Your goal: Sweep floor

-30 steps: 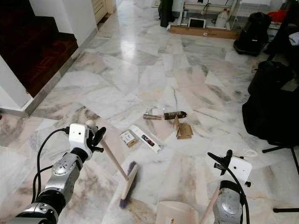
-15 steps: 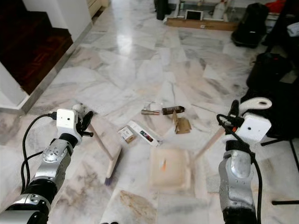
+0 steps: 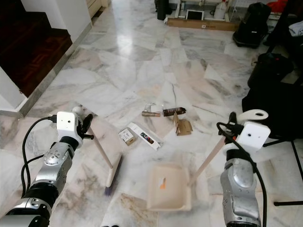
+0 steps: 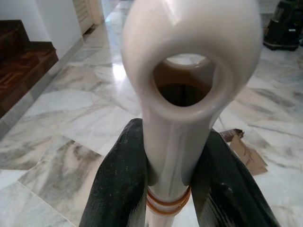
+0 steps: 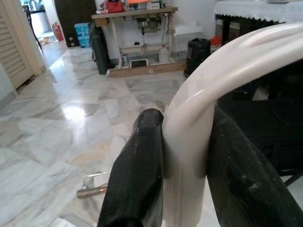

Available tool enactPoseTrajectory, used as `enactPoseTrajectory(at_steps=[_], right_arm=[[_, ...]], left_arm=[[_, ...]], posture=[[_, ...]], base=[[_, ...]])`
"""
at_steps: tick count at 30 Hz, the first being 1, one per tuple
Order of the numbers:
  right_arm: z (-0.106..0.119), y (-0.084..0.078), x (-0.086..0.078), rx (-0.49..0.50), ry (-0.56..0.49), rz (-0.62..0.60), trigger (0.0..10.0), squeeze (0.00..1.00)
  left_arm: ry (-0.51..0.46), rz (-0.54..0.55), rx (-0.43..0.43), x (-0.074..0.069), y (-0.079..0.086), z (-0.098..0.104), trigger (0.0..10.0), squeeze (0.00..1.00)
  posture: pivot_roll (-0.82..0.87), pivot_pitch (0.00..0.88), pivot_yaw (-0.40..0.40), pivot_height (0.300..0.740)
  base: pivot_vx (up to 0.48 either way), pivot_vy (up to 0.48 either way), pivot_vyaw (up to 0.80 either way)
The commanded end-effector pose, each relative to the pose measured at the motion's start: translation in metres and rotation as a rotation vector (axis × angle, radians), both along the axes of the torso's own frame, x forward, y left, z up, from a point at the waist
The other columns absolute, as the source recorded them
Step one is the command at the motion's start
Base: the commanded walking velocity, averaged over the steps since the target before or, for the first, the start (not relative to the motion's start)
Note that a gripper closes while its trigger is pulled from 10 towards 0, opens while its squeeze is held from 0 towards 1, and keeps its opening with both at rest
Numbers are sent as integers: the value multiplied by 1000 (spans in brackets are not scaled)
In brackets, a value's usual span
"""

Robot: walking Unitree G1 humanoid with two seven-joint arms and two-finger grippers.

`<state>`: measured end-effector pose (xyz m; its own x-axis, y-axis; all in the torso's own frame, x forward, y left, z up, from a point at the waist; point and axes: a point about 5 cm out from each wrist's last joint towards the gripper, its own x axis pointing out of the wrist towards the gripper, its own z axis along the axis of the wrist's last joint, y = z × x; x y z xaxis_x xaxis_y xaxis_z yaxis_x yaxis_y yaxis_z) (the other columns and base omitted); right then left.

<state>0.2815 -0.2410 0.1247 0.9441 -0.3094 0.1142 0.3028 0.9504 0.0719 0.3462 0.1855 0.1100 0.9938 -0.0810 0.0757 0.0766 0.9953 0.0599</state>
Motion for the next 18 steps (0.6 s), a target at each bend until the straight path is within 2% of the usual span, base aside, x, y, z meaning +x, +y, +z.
enactPoseTrajectory(at_steps=[1,4,14,18], right_arm=[[12,0,-1,-12,-51,0,10000,0],[13,3,-1,-16,-50,0,10000,0],[13,10,1,-15,-34,19,10000,0],[14,11,0,-7,-41,20,10000,0]], left_arm=[[-70,10,-15,4,0,16,10000,0],[-94,-4,-20,4,-2,20,10000,0],[-76,3,-27,4,-1,18,10000,0],[-73,2,-26,4,-1,18,10000,0]], posture=[[4,100,7,740],[1,105,7,740],[7,102,6,740],[8,98,8,740]], base=[[0,0,0],[0,0,0],[0,0,0],[0,480,0]])
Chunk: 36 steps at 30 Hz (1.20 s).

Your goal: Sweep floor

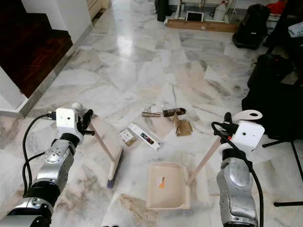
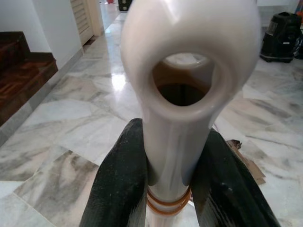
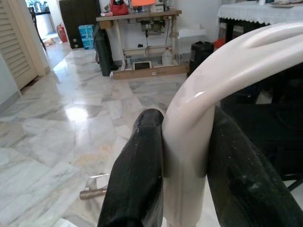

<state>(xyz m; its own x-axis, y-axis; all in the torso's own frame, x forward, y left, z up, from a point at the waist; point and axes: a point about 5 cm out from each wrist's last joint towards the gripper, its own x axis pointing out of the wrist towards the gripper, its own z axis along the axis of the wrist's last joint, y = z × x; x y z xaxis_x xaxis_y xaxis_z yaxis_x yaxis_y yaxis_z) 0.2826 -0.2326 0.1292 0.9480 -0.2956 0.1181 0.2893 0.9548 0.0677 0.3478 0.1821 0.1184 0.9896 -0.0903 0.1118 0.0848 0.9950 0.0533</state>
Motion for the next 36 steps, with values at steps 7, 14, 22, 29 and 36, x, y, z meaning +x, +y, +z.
enactPoseTrajectory(at_steps=[7,14,22,29,36], right_arm=[[7,3,-1,1,-29,0,10000,0],[7,6,-1,9,-36,-3,10000,0],[6,8,1,21,-38,-2,10000,0],[8,9,1,20,-43,-1,10000,0],[10,10,3,22,-44,1,10000,0]], left_arm=[[-40,5,-11,3,2,12,10000,0],[-45,-5,6,3,2,13,10000,0],[-50,-14,3,5,0,16,10000,0],[-56,-19,1,6,-2,19,10000,0],[-53,-11,0,8,2,20,10000,0]], posture=[[10,86,13,740],[14,78,19,740],[16,74,22,740],[21,106,22,740],[20,108,24,740]], base=[[0,480,0],[0,386,0],[0,0,0],[0,0,0],[103,0,0]])
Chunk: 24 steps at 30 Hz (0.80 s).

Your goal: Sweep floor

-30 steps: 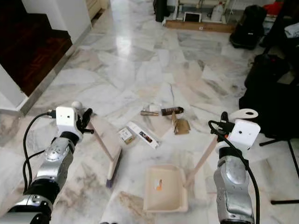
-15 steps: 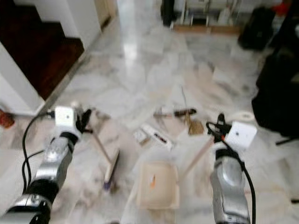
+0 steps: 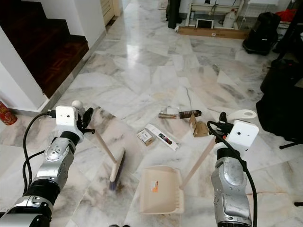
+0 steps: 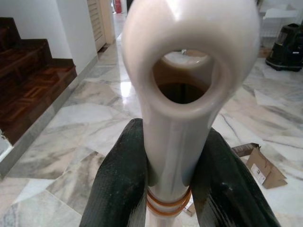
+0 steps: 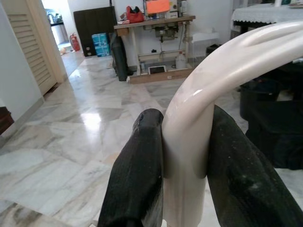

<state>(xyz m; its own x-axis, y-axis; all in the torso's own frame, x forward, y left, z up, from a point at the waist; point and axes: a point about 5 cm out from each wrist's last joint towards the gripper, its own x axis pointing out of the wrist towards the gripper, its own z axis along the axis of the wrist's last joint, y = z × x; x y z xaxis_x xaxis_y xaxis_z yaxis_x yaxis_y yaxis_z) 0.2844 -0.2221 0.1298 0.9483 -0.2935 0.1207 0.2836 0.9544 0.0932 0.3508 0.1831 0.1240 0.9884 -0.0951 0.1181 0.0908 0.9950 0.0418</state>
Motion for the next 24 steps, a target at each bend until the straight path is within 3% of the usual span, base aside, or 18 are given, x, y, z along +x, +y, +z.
enactPoseTrajectory(at_steps=[1,24], right_arm=[[9,0,2,-2,-36,-5,10000,0],[7,4,3,0,-25,17,10000,0]], left_arm=[[-49,-6,12,5,1,15,10000,0],[-54,4,12,4,2,15,10000,0]], posture=[[21,111,24,740],[27,105,21,740]], base=[[244,0,0],[311,0,0]])
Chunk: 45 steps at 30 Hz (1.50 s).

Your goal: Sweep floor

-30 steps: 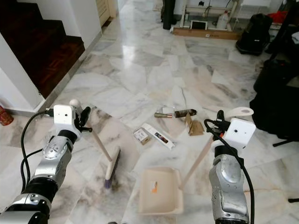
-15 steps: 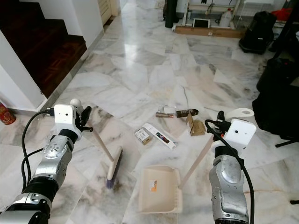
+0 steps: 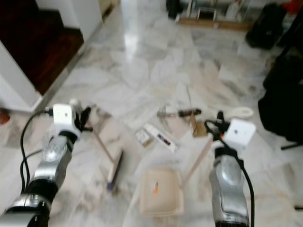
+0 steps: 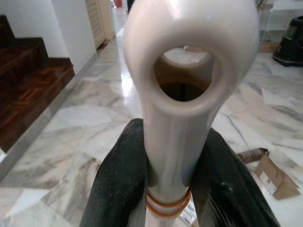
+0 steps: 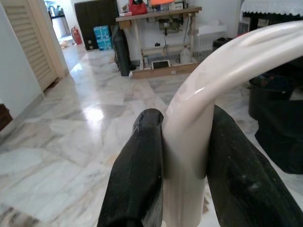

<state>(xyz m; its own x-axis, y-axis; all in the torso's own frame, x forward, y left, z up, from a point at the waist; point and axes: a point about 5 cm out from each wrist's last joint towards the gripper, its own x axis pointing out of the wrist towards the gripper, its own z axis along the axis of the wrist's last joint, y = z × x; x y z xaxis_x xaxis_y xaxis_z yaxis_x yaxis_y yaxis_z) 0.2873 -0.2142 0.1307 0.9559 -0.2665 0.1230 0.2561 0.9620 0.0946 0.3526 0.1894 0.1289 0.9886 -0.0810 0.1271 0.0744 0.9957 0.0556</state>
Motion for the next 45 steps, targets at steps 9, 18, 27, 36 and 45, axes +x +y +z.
enactPoseTrajectory(at_steps=[9,18,27,36,45], right_arm=[[5,-2,1,3,-23,-7,10000,0],[5,-1,1,5,-22,-3,10000,0],[5,0,1,10,-21,1,10000,0],[5,0,1,17,-28,-2,10000,0],[7,-1,3,19,-33,-2,10000,0]], left_arm=[[-50,-10,2,4,-2,13,10000,0],[-59,-3,2,5,-1,16,10000,0],[-63,2,3,5,0,16,10000,0],[-68,5,-4,5,-1,16,10000,0],[-71,6,-13,6,-1,17,10000,0]], posture=[[27,101,21,740],[30,105,23,740],[31,102,22,740],[32,97,21,740],[32,94,20,740]], base=[[342,0,0],[343,0,0],[345,0,0],[305,0,0],[0,0,0]])
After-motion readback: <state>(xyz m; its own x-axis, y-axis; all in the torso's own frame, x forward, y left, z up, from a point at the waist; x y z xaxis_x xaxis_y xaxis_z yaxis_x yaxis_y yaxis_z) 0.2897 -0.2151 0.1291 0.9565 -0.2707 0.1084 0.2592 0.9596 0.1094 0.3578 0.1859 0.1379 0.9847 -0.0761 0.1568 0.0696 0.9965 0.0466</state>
